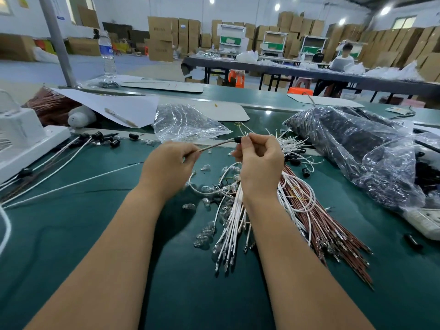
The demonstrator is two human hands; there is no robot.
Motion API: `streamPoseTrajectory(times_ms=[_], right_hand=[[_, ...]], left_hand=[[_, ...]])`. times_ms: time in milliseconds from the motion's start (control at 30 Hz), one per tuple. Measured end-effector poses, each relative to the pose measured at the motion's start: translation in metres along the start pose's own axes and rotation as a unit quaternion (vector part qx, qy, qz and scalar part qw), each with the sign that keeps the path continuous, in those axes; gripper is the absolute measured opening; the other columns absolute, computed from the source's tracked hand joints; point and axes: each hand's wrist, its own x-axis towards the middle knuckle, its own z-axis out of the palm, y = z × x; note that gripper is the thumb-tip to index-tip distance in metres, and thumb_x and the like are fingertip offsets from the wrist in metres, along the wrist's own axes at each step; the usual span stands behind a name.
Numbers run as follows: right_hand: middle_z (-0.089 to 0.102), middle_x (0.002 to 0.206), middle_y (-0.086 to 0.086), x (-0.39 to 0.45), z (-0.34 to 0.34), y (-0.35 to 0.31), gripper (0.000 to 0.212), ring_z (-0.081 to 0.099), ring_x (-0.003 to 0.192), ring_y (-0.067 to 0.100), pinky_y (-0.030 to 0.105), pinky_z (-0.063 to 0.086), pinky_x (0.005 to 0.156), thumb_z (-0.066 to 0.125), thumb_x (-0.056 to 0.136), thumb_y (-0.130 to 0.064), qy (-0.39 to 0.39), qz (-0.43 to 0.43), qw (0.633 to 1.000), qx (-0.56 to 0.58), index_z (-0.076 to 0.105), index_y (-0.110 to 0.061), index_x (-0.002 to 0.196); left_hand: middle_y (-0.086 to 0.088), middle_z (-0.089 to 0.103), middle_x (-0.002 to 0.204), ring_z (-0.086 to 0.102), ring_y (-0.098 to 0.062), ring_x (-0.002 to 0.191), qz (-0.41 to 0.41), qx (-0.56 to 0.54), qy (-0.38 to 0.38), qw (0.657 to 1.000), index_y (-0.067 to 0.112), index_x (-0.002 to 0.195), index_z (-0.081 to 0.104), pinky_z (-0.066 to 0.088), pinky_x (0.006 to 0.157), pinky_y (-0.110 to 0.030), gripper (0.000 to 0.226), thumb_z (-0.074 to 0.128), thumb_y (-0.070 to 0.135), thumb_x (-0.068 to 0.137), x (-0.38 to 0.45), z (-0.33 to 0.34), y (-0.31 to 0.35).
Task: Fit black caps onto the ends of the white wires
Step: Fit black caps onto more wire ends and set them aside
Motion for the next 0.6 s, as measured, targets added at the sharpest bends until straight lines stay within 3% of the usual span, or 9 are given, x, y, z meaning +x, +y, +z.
streamPoseTrajectory(times_ms=[100,200,300,367,500,600], right_hand=[[0.067,0.076,-0.001,-0.002,-0.001,0.001,0.017,0.066,0.064,0.007,0.023,0.056,0.064,0.061,0.092,-0.007,-0.031,-0.014,0.999,-0.018,0.058,-0.024,0.090],[0.067,0.074,-0.002,-0.006,-0.002,0.003,0.020,0.066,0.066,0.009,0.029,0.058,0.065,0.060,0.093,-0.008,-0.062,-0.028,0.995,-0.069,0.058,-0.027,0.091],[0.067,0.077,0.000,-0.005,-0.006,0.004,0.018,0.063,0.062,0.006,0.029,0.057,0.062,0.059,0.093,-0.009,-0.047,-0.015,0.994,-0.098,0.060,-0.026,0.090],[0.066,0.081,0.001,-0.002,-0.008,0.005,0.015,0.063,0.063,0.009,0.029,0.056,0.061,0.058,0.093,-0.009,-0.015,-0.014,0.990,-0.142,0.061,-0.023,0.091],[0.064,0.087,-0.003,0.006,-0.016,0.007,0.015,0.058,0.072,0.013,0.029,0.046,0.060,0.053,0.093,-0.009,0.050,-0.072,0.952,-0.293,0.061,-0.020,0.097],[0.062,0.110,0.008,0.011,-0.025,0.010,0.021,0.054,0.099,0.026,0.038,0.047,0.080,0.054,0.092,-0.020,0.013,-0.058,0.887,-0.458,0.061,-0.013,0.111]], left_hand=[[-0.005,0.073,0.085,0.057,-0.031,0.084,-0.021,0.102,0.112,0.988,0.014,0.096,0.074,0.038,0.075,-0.036,0.015,0.062,0.020,0.092,0.000,-0.017,-0.013],[-0.009,0.071,0.092,0.050,-0.034,0.098,-0.165,0.192,0.196,0.947,0.016,0.099,0.073,0.029,0.076,-0.038,0.018,0.057,0.020,0.092,-0.002,-0.038,-0.031],[-0.011,0.061,0.116,0.039,-0.034,0.114,-0.327,0.227,0.176,0.900,0.017,0.112,0.066,0.028,0.091,-0.047,0.031,0.056,0.012,0.083,-0.012,-0.051,-0.044],[-0.008,0.047,0.136,0.031,-0.034,0.124,-0.371,0.222,0.150,0.889,0.022,0.125,0.056,0.025,0.100,-0.050,0.049,0.056,0.010,0.077,-0.015,-0.054,-0.047],[-0.005,0.045,0.140,0.030,-0.032,0.127,-0.268,0.204,0.128,0.933,0.022,0.127,0.056,0.025,0.100,-0.047,0.049,0.054,0.011,0.079,-0.005,-0.040,-0.034],[0.001,0.050,0.135,0.030,-0.026,0.124,-0.167,0.164,0.049,0.971,0.025,0.122,0.060,0.025,0.099,-0.041,0.040,0.051,0.013,0.085,-0.003,-0.015,-0.014]])
